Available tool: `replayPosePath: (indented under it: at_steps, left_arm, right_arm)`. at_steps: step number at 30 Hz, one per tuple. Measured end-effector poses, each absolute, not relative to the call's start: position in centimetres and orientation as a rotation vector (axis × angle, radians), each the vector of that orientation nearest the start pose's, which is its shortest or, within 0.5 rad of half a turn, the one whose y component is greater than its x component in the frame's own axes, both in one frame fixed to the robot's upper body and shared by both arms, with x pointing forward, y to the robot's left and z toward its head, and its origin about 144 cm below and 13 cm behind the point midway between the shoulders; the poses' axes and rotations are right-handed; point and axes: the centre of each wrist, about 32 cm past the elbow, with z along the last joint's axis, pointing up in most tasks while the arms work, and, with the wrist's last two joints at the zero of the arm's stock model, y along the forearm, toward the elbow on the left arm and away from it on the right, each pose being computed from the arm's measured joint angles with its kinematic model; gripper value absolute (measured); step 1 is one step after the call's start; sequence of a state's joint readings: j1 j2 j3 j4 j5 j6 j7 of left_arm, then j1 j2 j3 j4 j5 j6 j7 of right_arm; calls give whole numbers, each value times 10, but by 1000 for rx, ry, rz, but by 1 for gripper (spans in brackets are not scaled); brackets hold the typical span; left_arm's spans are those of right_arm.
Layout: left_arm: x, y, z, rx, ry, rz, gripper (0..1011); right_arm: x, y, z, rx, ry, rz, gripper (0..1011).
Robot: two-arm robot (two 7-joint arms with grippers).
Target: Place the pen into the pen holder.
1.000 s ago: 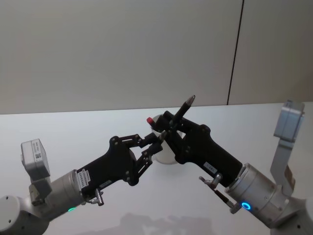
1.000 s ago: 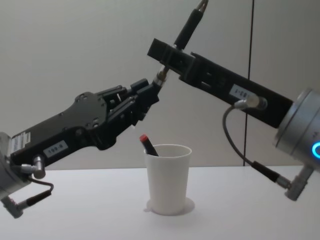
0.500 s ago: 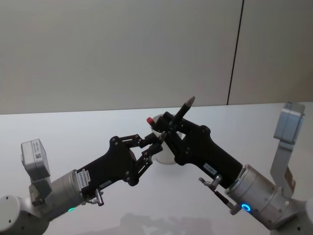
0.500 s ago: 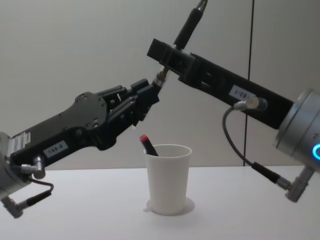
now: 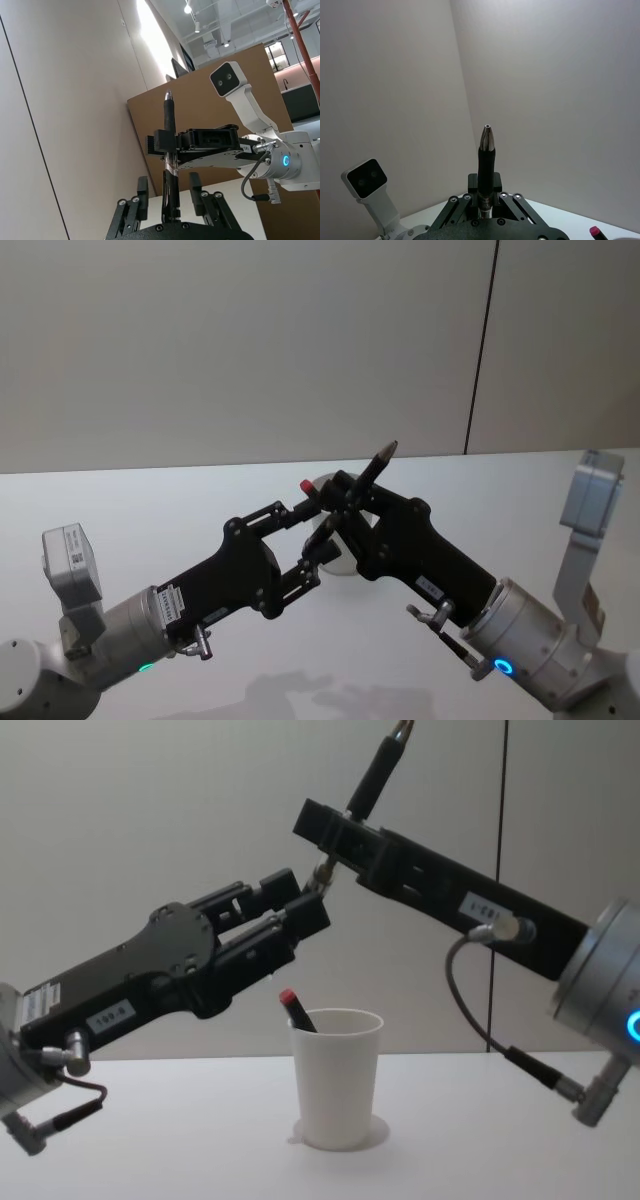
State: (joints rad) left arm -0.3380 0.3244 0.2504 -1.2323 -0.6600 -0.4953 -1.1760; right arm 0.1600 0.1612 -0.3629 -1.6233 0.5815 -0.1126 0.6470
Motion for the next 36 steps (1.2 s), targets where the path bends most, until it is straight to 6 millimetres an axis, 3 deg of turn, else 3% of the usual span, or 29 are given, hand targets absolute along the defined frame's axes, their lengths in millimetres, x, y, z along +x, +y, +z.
replayPosePath:
  at_steps: [17, 36]
  left_arm:
    - [546, 285, 1160, -368, -348, 349, 999]
    - [546, 285, 1160, -368, -348, 349, 1004]
  right_arm:
    - [481, -158, 1197, 466, 13, -538, 138]
    - [478, -158, 1207, 370, -83, -661, 138]
